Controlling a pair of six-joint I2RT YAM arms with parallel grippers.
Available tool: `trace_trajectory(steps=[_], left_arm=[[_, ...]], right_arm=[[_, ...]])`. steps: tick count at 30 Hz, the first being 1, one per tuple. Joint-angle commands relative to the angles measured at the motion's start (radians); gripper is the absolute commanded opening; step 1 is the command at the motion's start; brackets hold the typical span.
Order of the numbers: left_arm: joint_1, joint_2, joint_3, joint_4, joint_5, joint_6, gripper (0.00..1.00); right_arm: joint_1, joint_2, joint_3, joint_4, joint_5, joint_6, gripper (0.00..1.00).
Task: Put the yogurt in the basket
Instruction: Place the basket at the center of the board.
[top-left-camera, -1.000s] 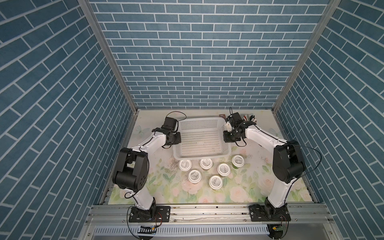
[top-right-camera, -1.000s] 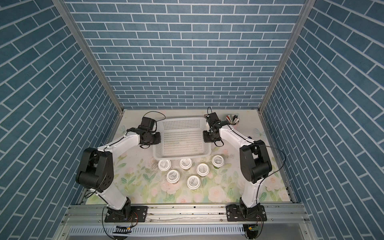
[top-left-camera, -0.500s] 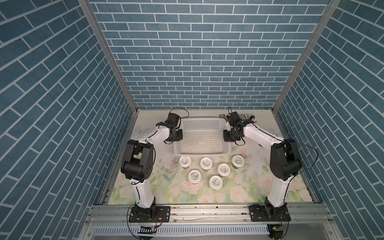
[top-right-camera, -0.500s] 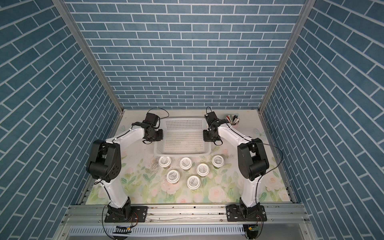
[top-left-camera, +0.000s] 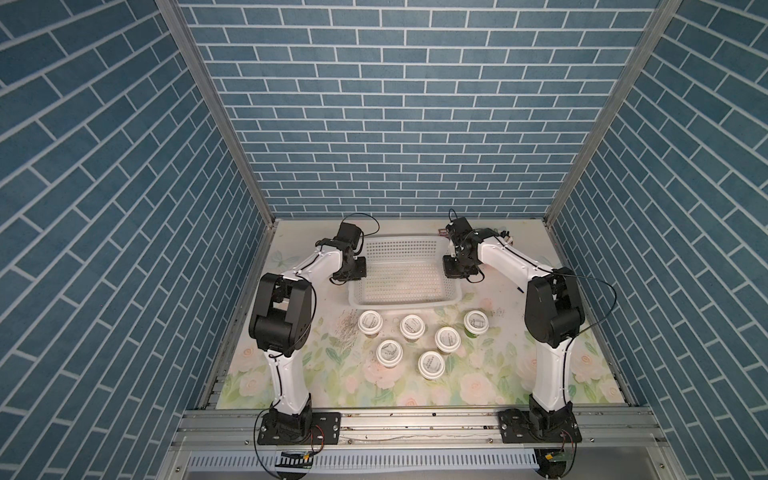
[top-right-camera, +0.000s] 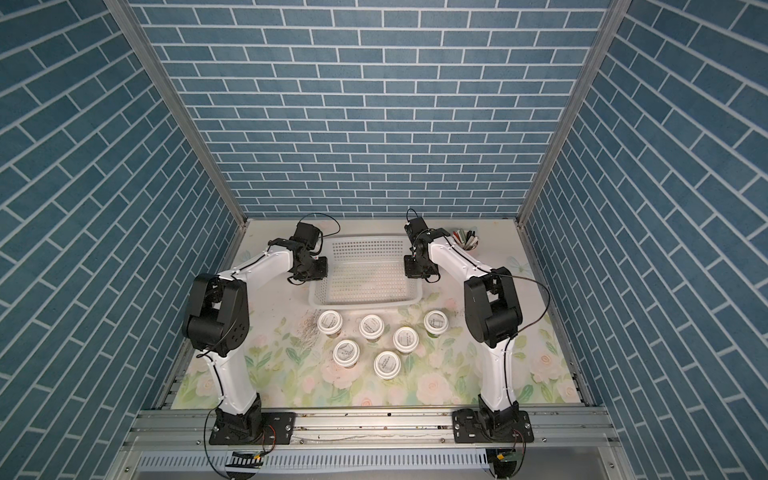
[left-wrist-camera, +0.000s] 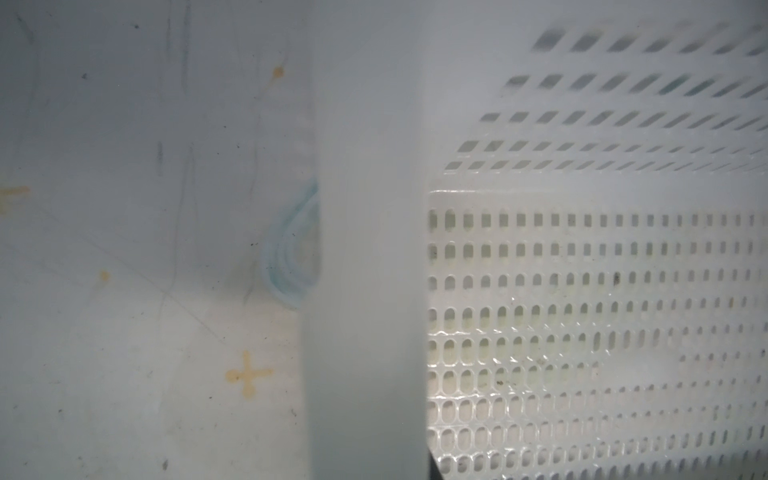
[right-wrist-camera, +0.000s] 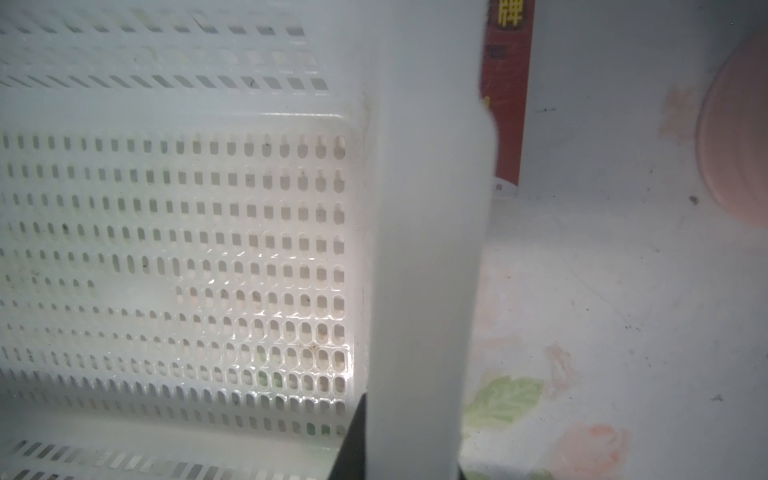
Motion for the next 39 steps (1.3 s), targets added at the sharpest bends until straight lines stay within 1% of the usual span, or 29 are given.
trace_trajectory(steps=[1, 6, 14, 15, 19, 21, 24, 28, 30, 33, 34, 35, 36, 37, 38, 39], left_arm=[[-0.085, 0.081, 0.01, 0.115, 0.048, 0.042, 0.0], [-0.085, 0.1, 0.031, 0.104, 0.027, 0.042, 0.0], [-0.083, 0.129, 0.068, 0.071, -0.021, 0.044, 0.0], [-0.083, 0.13, 0.072, 0.069, -0.023, 0.045, 0.02], [-0.083, 0.133, 0.087, 0.066, -0.03, 0.047, 0.19], [-0.083, 0.133, 0.092, 0.067, -0.035, 0.048, 0.23], [-0.083, 0.134, 0.097, 0.065, -0.034, 0.048, 0.28], [-0.083, 0.13, 0.099, 0.066, -0.034, 0.045, 0.34], [-0.083, 0.122, 0.095, 0.073, -0.042, 0.041, 0.36], [-0.083, 0.106, 0.091, 0.083, -0.05, 0.037, 0.43], [-0.083, 0.101, 0.092, 0.087, -0.051, 0.037, 0.45], [-0.083, 0.097, 0.093, 0.089, -0.051, 0.037, 0.47], [-0.083, 0.095, 0.095, 0.09, -0.054, 0.039, 0.5], [-0.083, 0.091, 0.097, 0.092, -0.053, 0.039, 0.57], [-0.083, 0.088, 0.098, 0.094, -0.053, 0.04, 0.58], [-0.083, 0.085, 0.099, 0.095, -0.052, 0.041, 0.62]], right_arm=[[0.081, 0.103, 0.021, 0.121, -0.091, -0.143, 0.0], [0.078, 0.122, 0.051, 0.114, -0.093, -0.146, 0.0], [0.077, 0.129, 0.056, 0.118, -0.106, -0.146, 0.0], [0.077, 0.128, 0.056, 0.117, -0.108, -0.147, 0.0], [0.077, 0.127, 0.058, 0.115, -0.114, -0.151, 0.0], [0.078, 0.124, 0.059, 0.116, -0.114, -0.151, 0.0], [0.077, 0.124, 0.064, 0.115, -0.118, -0.15, 0.07], [0.077, 0.125, 0.067, 0.119, -0.12, -0.148, 0.22], [0.077, 0.123, 0.066, 0.121, -0.123, -0.146, 0.31], [0.08, 0.116, 0.064, 0.127, -0.125, -0.145, 0.52], [0.08, 0.112, 0.062, 0.129, -0.124, -0.145, 0.57], [0.081, 0.108, 0.062, 0.131, -0.123, -0.145, 0.61], [0.082, 0.105, 0.06, 0.134, -0.122, -0.145, 0.64], [0.082, 0.101, 0.061, 0.134, -0.122, -0.145, 0.67], [0.084, 0.097, 0.06, 0.135, -0.12, -0.145, 0.69], [0.083, 0.093, 0.06, 0.138, -0.12, -0.144, 0.71]])
